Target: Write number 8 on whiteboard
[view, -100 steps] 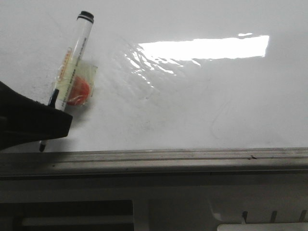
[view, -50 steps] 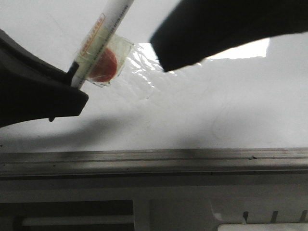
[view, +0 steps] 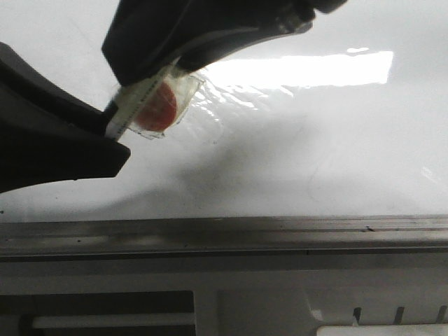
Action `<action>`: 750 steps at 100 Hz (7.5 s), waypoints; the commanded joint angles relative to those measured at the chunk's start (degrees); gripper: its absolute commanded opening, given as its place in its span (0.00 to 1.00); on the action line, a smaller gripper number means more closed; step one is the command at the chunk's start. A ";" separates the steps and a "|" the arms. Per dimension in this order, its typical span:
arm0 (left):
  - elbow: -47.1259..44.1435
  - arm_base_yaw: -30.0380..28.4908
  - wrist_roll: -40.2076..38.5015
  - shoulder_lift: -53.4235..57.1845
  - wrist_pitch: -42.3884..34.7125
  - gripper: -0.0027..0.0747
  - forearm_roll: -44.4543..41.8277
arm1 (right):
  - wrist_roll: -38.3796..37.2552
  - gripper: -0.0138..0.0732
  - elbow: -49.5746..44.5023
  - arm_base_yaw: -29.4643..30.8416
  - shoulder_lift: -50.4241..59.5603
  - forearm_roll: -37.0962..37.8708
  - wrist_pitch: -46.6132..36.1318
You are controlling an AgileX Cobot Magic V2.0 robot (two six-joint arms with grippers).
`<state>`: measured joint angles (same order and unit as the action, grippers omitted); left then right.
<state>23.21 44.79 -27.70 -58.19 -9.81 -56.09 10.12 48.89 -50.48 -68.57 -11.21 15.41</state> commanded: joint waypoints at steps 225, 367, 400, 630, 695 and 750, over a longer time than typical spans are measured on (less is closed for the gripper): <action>1.91 0.42 -0.43 22.65 10.31 0.53 21.76 | -1.69 0.09 17.00 16.92 -4.71 2.50 5.00; 4.35 4.51 -0.43 2.08 -6.12 0.53 18.06 | -1.15 0.09 14.60 2.73 1.27 0.10 18.46; 4.59 4.51 -0.43 -2.42 -10.49 0.15 18.06 | -1.15 0.09 14.60 2.66 1.27 -0.92 20.20; 6.30 -8.72 -3.46 9.67 12.59 0.34 54.60 | -3.37 0.09 11.33 2.77 12.59 7.04 19.40; -4.94 -8.72 -3.19 37.48 13.04 0.01 47.63 | -3.65 0.09 -22.64 2.77 52.20 10.21 -1.81; -8.14 -8.72 -3.19 46.38 13.35 0.01 51.63 | -3.65 0.09 -27.24 2.77 60.96 10.21 -1.82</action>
<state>13.60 36.25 -30.84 -11.31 7.80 -4.91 6.31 20.31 -47.71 -7.14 -1.56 18.52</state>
